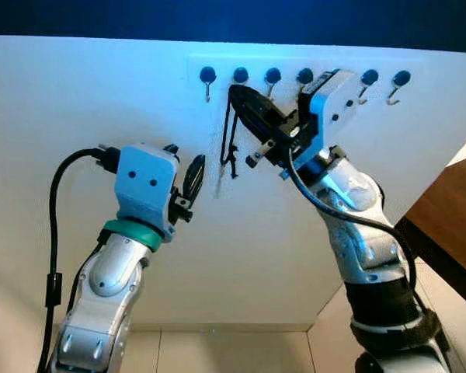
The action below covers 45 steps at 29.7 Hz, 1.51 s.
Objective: Hang keys on a hook
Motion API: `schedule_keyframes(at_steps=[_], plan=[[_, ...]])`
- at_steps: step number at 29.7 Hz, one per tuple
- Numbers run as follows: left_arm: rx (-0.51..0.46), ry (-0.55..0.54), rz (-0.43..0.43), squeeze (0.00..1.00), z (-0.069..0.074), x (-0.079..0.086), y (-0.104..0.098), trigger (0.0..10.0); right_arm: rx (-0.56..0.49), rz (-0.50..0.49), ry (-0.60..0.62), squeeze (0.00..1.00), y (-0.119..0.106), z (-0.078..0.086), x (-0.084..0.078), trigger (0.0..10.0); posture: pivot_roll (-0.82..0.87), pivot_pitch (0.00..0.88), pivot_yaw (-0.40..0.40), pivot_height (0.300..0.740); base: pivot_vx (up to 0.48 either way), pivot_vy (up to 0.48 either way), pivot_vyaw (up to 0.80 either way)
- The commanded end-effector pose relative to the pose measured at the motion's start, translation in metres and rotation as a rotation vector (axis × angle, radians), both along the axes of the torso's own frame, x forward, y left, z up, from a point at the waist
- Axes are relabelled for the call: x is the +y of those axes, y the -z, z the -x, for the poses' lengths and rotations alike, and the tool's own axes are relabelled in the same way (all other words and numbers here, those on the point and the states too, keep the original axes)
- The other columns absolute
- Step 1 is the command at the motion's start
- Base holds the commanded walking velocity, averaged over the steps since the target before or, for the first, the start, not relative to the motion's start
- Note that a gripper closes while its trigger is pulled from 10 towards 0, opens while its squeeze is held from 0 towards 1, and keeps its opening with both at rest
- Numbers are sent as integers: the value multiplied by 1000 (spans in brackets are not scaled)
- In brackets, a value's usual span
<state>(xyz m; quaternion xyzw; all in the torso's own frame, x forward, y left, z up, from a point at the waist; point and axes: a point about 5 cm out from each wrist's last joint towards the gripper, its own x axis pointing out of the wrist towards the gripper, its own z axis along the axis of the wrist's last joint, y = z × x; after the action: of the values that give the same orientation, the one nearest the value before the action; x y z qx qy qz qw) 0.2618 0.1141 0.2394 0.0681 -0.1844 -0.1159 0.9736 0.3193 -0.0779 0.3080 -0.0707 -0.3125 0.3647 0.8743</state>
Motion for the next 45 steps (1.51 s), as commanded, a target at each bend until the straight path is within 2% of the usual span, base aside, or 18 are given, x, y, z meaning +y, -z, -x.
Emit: schedule_keyframes(at_steps=[1, 21, 31, 36, 42, 45], plan=[[-9, 4, -1, 0, 2, 0, -3, 10000, -3, -6, 1, 0, -1, -3, 2, 10000, -32, 6, 41, 740, 0, 0, 0], [-6, 1, 7, 0, 2, -2, -6, 10000, 58, 19, -42, 0, 6, -29, 25, 10000, -14, 10, 39, 740, 0, 0, 0], [-4, 0, 7, 0, 2, -2, -6, 10000, 65, 56, -90, 0, 9, -33, 33, 10000, -13, 3, 39, 740, 0, 0, 0], [-4, 1, 9, 0, 1, -3, -5, 10000, 67, 115, -90, 0, 19, -31, 30, 10000, -16, 2, 39, 740, 0, 0, 0], [-4, 1, 9, 0, 1, -3, -5, 10000, 70, 130, -85, 0, 24, -31, 28, 10000, -16, 2, 39, 740, 0, 0, 0], [-3, 4, 9, 0, 1, -3, -5, 10000, 72, 157, -71, 0, 33, -27, 20, 10000, -22, 4, 46, 740, 0, 0, 0]])
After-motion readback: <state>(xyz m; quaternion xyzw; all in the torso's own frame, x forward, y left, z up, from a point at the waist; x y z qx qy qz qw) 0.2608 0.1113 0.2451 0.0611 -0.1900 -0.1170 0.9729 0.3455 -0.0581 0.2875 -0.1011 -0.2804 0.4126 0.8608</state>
